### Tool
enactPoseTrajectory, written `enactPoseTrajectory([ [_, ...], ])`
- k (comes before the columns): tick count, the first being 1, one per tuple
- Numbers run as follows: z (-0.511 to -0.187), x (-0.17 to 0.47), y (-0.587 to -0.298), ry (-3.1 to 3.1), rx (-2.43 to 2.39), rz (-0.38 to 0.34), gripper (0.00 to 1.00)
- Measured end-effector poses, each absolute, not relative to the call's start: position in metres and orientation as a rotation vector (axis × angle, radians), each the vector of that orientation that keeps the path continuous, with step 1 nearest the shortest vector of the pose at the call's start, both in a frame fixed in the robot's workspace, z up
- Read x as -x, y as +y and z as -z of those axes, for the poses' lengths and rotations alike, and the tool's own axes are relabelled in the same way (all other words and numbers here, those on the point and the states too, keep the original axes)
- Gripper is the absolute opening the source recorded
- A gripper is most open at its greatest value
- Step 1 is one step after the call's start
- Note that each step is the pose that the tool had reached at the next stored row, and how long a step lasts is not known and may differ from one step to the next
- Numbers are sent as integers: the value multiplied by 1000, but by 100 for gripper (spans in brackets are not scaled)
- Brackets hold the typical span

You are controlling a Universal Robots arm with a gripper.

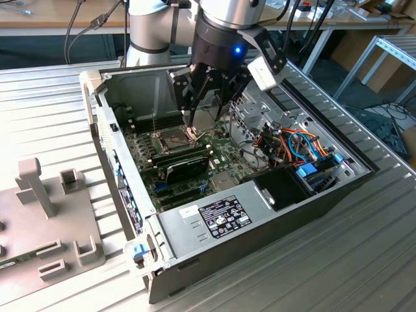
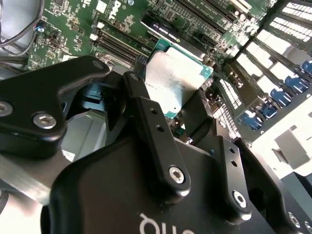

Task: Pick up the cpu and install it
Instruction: 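Pick up the cpu and move it towards the insertion slot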

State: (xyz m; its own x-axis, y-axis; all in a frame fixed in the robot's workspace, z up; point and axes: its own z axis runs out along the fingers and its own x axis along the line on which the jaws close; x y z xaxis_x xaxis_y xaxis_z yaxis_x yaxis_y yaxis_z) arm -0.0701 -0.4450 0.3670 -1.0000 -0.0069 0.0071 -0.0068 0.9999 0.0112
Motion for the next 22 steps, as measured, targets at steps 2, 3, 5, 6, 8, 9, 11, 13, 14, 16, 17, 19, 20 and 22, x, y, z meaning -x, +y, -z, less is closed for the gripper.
enactPoseTrajectory([
  [2,-367,70,-445,-3134,-11,17,55],
  [3,-367,70,-445,-3134,-11,17,55],
  [5,-367,70,-445,-3134,-11,17,55],
  [6,-367,70,-445,-3134,-11,17,55],
  [8,-367,70,-445,-3134,-11,17,55],
  [9,-367,70,-445,-3134,-11,17,55],
  [11,-366,69,-445,-3134,-11,18,55],
  [13,-366,69,-444,-3134,-11,17,55],
  [14,-365,69,-443,-3134,-11,17,55],
  [16,-364,69,-439,-3134,-11,17,55],
  [17,-364,69,-437,-3134,-11,18,55],
  [19,-363,69,-434,-3134,-11,17,55],
  [20,-363,69,-433,-3134,-11,17,55],
  [22,-362,69,-431,-3134,-11,17,55],
])
